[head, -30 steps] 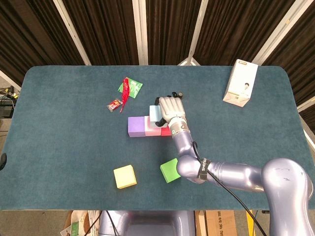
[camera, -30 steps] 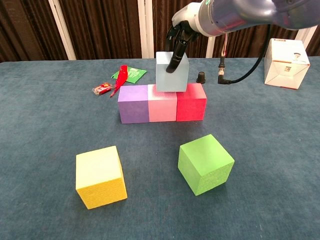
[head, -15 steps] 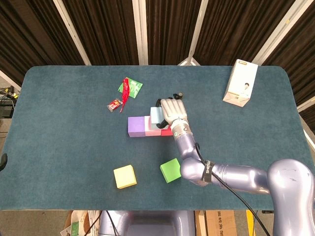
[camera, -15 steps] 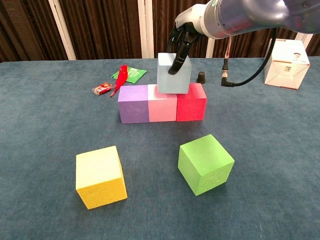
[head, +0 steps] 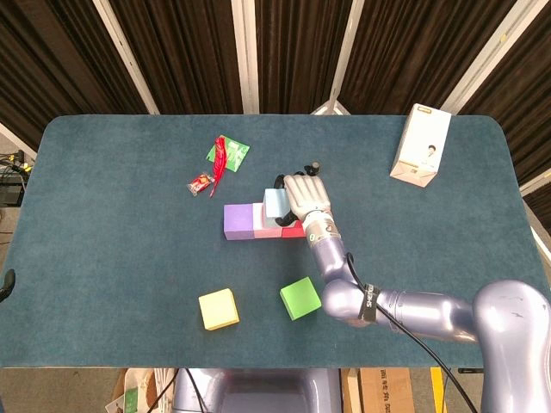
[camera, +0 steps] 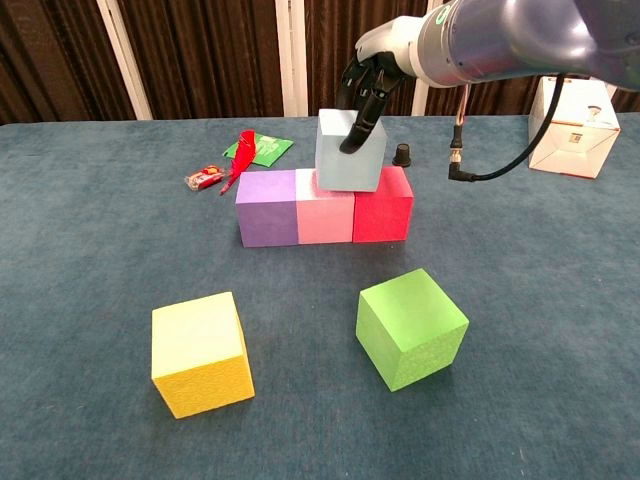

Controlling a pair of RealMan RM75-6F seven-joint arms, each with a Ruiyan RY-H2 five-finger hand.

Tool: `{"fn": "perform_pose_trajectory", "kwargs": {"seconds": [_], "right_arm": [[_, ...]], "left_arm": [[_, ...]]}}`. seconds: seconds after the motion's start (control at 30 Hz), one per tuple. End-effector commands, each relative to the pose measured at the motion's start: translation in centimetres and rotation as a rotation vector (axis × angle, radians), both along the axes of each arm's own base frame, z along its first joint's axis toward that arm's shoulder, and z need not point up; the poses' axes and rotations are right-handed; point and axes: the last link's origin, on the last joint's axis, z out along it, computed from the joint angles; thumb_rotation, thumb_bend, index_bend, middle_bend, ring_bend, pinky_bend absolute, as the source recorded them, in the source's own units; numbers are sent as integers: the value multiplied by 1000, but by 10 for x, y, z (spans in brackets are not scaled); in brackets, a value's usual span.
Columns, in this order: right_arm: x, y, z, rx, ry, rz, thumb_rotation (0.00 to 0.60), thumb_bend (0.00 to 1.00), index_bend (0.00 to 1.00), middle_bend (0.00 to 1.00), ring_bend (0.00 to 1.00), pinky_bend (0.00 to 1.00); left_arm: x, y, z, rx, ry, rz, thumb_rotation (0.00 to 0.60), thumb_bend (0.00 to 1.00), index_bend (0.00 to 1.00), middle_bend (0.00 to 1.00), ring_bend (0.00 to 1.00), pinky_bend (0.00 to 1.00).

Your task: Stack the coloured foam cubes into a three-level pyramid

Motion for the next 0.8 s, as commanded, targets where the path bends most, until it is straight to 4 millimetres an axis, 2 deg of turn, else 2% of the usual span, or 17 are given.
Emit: {"fn": "perform_pose_trajectory", "kwargs": {"seconds": [0.03, 0.8], "right_arm": [[-1, 0, -2, 1, -5, 2, 600, 273, 386, 378, 196, 0], [-3, -3, -8, -2, -1, -3, 600, 272, 387, 372, 190, 0]], "left_arm": [[0, 0, 0, 4, 0, 2, 600, 364, 87, 0, 0, 0], [-1, 1, 0, 10, 0, 12, 600, 364, 86, 0, 0, 0]]}}
